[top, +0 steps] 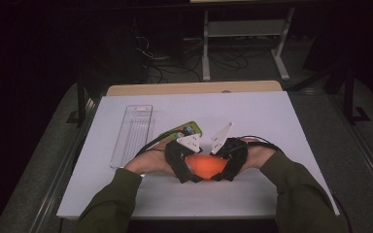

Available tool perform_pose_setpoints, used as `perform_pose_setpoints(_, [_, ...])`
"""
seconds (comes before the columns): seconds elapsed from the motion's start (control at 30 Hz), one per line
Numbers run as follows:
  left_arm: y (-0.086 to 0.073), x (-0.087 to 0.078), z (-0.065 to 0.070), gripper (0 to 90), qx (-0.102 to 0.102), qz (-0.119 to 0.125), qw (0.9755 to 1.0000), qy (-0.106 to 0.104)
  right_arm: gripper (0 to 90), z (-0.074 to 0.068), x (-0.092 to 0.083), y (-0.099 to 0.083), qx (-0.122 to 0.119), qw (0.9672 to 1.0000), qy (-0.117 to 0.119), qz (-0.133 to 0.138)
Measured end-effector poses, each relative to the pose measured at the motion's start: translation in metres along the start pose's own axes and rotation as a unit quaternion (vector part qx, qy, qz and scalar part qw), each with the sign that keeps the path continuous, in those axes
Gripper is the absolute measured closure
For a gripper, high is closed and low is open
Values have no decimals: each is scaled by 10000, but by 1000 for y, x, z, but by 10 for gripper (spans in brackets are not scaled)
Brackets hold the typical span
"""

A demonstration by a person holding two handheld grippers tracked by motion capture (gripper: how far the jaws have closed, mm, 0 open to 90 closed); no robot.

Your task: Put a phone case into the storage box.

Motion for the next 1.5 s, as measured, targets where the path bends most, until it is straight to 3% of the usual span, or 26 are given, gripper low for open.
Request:
perform_pose_setpoints(0.3, [-3, 5, 1, 0, -4, -146, 9999, -90, 157, -2, 0, 2, -41, 10000, 3, 26])
perform_pose_setpoints(0.6, [-5, 5, 0, 122, 21, -224, 9997, -78, 157, -2, -2, 3, -35, 10000, 40, 78])
perform_pose_setpoints(0.97, [-6, 4, 1, 156, -49, -238, 9995, -178, 155, -3, -1, 3, -43, 9999, 69, 65])
perform_pose_setpoints(1.17, [-6, 5, 4, 159, -126, -212, 9993, -279, 148, -6, -1, 2, 90, 9997, 200, 112])
perform_pose_setpoints(1.2, [-8, 4, 3, 159, -32, -326, 9992, -241, 126, -6, -1, 1, 164, 9995, 255, 77])
perform_pose_setpoints(1.23, [-8, 4, 3, 159, -60, -327, 9992, -212, 107, -6, -2, 0, 226, 9994, 273, 37])
perform_pose_setpoints(1.43, [-10, -1, 0, 159, -194, -230, 9995, -129, 53, 4, -14, -3, 436, 9986, 24, 305])
perform_pose_setpoints(1.5, [-11, -2, 0, 158, -346, -150, 9992, -99, 53, 5, -20, -7, 682, 9974, -56, 227])
Point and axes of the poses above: each handheld gripper's, and its own axes: x roughly forward along the jaws, y roughly out of its top, z roughly to its right, the point moved 9 cm from there along x, roughly forward along the jaws, and after that the axes turned 6 degrees about -y, right-handed, at the moved point
